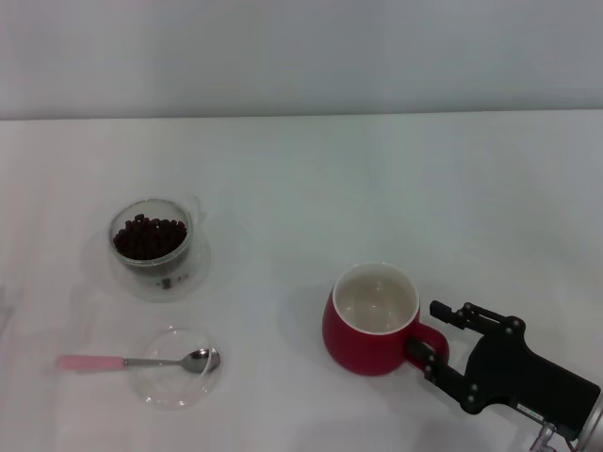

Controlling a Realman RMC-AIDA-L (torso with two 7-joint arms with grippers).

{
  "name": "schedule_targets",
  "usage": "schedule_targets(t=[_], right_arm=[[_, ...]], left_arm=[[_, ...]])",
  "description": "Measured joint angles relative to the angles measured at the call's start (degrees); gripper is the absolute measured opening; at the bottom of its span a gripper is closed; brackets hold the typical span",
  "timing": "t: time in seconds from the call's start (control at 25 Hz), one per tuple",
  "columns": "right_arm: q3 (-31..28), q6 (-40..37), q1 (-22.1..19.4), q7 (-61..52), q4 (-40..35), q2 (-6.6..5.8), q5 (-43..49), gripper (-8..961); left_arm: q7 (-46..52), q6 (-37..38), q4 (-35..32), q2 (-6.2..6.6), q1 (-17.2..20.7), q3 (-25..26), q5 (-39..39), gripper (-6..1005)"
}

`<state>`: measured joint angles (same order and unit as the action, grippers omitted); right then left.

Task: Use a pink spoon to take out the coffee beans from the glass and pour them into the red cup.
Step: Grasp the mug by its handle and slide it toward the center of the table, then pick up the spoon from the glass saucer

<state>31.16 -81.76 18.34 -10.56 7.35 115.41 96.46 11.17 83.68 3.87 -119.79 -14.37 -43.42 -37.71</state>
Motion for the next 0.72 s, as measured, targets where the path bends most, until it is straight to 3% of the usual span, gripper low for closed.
schedule_targets(t=[0.12,0.28,0.56,0.72], right_arm=[[0.0,-0.2,0.0,0.0,0.0,-0.03,0.1,552],[0.3,-3.7,-0.6,-0.6,-0.2,-0.35,0.1,604],[0.6,-13.0,-4.7,-7.1,-6.9,-0.54,0.2,695],[-1.9,-17.4,-7.6,-8.2,-10.3,-0.60,-2.3,695]], left_arm=[[0.0,0.0,0.0,0.00,-0.1,0.0,0.0,879],[0.0,0.0,0.0,0.00,0.1,0.0,0.1,879],[-0.1,0.4,0.1,0.00,0.1,0.0,0.1,879],[1.1,1.8,0.7,0.01,0.1,0.0,0.1,879]])
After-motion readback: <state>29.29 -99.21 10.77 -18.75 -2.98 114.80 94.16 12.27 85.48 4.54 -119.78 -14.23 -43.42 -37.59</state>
